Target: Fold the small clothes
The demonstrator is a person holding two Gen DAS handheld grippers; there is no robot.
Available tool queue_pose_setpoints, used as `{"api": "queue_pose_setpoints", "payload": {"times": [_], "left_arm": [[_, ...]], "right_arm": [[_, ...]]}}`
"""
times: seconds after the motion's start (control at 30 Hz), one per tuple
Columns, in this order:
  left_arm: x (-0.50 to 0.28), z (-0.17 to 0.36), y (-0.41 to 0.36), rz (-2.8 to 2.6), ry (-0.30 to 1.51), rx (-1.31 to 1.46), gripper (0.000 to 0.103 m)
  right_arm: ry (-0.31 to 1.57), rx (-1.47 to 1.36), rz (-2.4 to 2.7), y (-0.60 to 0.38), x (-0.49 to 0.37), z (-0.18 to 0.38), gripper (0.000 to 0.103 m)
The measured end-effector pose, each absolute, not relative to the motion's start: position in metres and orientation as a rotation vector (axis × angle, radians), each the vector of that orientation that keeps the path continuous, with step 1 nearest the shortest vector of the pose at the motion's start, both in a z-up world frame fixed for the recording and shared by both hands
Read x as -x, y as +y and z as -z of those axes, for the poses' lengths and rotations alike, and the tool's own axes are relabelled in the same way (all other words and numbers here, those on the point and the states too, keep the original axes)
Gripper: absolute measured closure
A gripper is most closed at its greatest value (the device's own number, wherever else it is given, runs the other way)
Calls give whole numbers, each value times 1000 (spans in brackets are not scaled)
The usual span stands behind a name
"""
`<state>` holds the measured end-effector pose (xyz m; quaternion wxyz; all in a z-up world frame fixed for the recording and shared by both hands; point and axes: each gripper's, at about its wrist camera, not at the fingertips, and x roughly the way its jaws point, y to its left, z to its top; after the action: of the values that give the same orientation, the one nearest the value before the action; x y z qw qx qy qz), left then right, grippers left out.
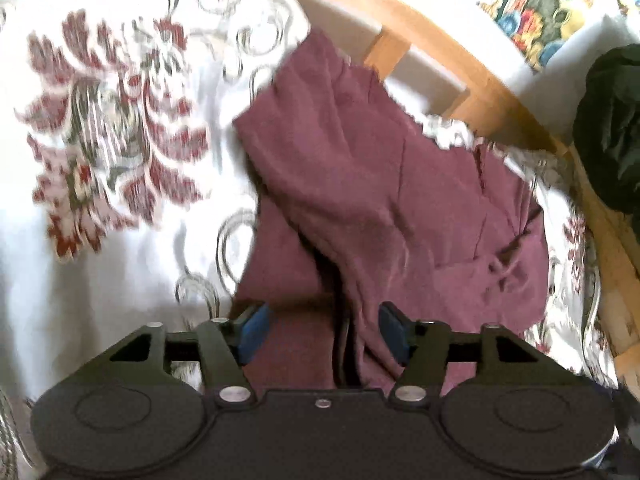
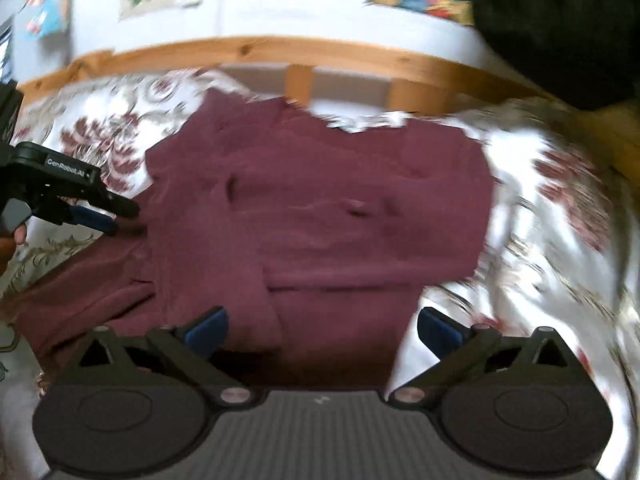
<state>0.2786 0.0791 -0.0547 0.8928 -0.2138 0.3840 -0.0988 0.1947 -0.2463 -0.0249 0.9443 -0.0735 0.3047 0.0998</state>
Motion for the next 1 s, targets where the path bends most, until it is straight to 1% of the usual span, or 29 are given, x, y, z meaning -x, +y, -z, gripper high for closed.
{"api": "queue_pose_setpoints", "payload": {"times": [0.03, 0.1, 0.2, 0.27, 0.33, 0.37, 0.43, 0.5, 0.6, 0.73, 0.77, 0.83, 0.87, 0.9, 0.97, 1.0], "left_arm": [[-279, 51, 78, 202, 764, 435, 31], [-284, 46, 71, 202, 703, 405, 28], [-301, 48, 59, 212, 682, 353, 29], [-308, 57, 56, 205, 708, 339, 29], [-312, 68, 58, 182, 759, 332, 36], [-312, 73, 60, 182, 771, 337, 36], [-312, 75, 65, 192, 767, 361, 37], [-312, 74, 65, 188, 781, 361, 37], [-310, 73, 62, 186, 795, 335, 38], [-309, 75, 59, 190, 795, 307, 37], [-310, 75, 60, 190, 794, 311, 37], [-310, 76, 61, 190, 793, 327, 38], [-310, 76, 63, 190, 792, 340, 38], [-310, 76, 64, 189, 791, 352, 38], [-309, 75, 66, 188, 789, 367, 39], [-309, 75, 67, 188, 788, 375, 39]], "right_arm": [[609, 129, -186, -252, -189, 25, 0], [605, 70, -171, -261, -183, 27, 0], [623, 41, -181, -262, -187, 33, 0], [609, 61, -204, -255, -191, 35, 0], [593, 64, -244, -245, -196, 35, 1], [593, 60, -261, -241, -198, 35, 1], [608, 48, -293, -235, -202, 38, 6], [633, 14, -315, -233, -204, 41, 14], [662, -51, -315, -240, -209, 45, 18], [688, -243, -302, -261, -223, 52, 21], [693, -276, -301, -262, -228, 54, 25], [712, -269, -317, -258, -236, 59, 48], [726, -233, -327, -253, -239, 62, 80], [740, -195, -333, -247, -241, 65, 92], [712, -150, -349, -240, -238, 61, 97], [668, -121, -341, -238, -231, 55, 97]]}}
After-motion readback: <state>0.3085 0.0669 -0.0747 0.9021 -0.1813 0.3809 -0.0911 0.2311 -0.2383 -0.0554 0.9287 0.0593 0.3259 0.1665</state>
